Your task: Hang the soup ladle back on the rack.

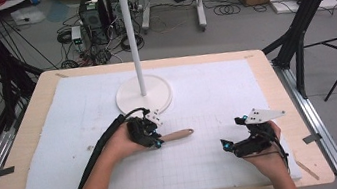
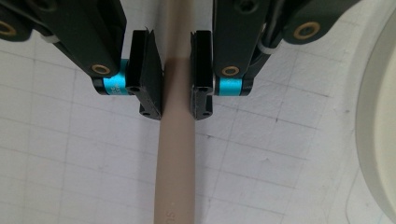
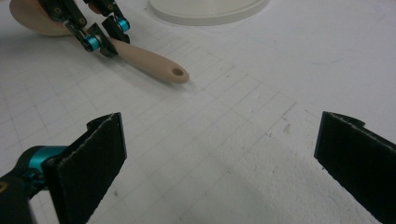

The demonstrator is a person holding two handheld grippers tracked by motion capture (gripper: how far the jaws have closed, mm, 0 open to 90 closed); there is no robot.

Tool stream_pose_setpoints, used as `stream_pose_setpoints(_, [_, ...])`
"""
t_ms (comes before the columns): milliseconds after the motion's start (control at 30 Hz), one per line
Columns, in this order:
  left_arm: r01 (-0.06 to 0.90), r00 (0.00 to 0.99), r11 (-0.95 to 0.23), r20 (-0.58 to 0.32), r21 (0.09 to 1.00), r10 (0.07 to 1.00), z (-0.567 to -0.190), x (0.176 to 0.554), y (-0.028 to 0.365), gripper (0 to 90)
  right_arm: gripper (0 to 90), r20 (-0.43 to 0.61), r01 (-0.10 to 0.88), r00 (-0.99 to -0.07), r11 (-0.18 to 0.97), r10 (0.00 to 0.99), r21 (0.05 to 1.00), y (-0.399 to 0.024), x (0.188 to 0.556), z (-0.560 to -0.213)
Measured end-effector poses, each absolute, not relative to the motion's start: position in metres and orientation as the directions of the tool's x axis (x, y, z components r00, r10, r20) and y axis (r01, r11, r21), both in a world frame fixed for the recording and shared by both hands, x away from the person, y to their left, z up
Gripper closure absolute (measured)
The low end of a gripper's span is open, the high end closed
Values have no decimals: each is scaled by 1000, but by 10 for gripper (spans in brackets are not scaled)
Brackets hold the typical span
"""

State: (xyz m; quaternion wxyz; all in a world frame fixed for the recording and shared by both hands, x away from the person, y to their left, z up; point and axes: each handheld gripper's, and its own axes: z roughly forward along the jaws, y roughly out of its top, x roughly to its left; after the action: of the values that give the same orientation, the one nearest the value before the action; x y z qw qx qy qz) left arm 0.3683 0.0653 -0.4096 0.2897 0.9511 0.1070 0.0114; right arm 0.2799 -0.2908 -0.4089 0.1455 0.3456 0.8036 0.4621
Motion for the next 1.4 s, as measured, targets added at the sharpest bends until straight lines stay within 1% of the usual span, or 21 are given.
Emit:
stream_pose_setpoints(67, [192, 978, -792, -46, 579, 204, -403, 368, 71, 745, 10, 92, 427, -718, 332, 690, 841, -290, 280, -409])
stream_pose_setpoints(133, [199, 975, -762, -44, 616, 219, -397, 368, 78, 744, 10, 94, 429, -717, 331, 691, 841, -290, 280, -409])
stream_pose_setpoints(167, [218, 970, -723, -61, 656, 237, -390, 369, 87, 745, 10, 90, 427, -718, 334, 690, 840, -290, 280, -409])
stream_pose_setpoints(233, [219, 968, -692, -62, 687, 245, -382, 370, 97, 745, 10, 88, 422, -721, 335, 688, 843, -290, 280, -409])
stream_pose_setpoints(267, [219, 968, -692, -62, 687, 245, -382, 370, 97, 745, 10, 88, 422, -721, 335, 688, 843, -290, 280, -409])
stream_pose_setpoints(467, [211, 963, -614, -56, 761, 262, -362, 365, 119, 746, 10, 85, 422, -721, 338, 688, 841, -288, 280, -409])
stream_pose_setpoints(500, [189, 964, -596, -32, 780, 264, -356, 363, 125, 747, 10, 89, 428, -720, 339, 688, 838, -288, 280, -410])
stream_pose_setpoints(667, [168, 956, -543, -2, 823, 293, -348, 360, 139, 748, 10, 88, 426, -722, 340, 686, 838, -288, 280, -410])
stream_pose_setpoints(767, [163, 955, -496, -9, 853, 298, -341, 357, 151, 749, 10, 85, 425, -722, 342, 687, 838, -288, 280, -409])
stream_pose_setpoints(1133, [124, 958, -437, 8, 891, 287, -317, 351, 161, 751, 10, 82, 420, -725, 345, 684, 839, -286, 280, -409])
stream_pose_setpoints(1400, [107, 964, -372, -4, 922, 267, -298, 354, 166, 750, 10, 82, 421, -726, 347, 683, 838, -286, 281, -409])
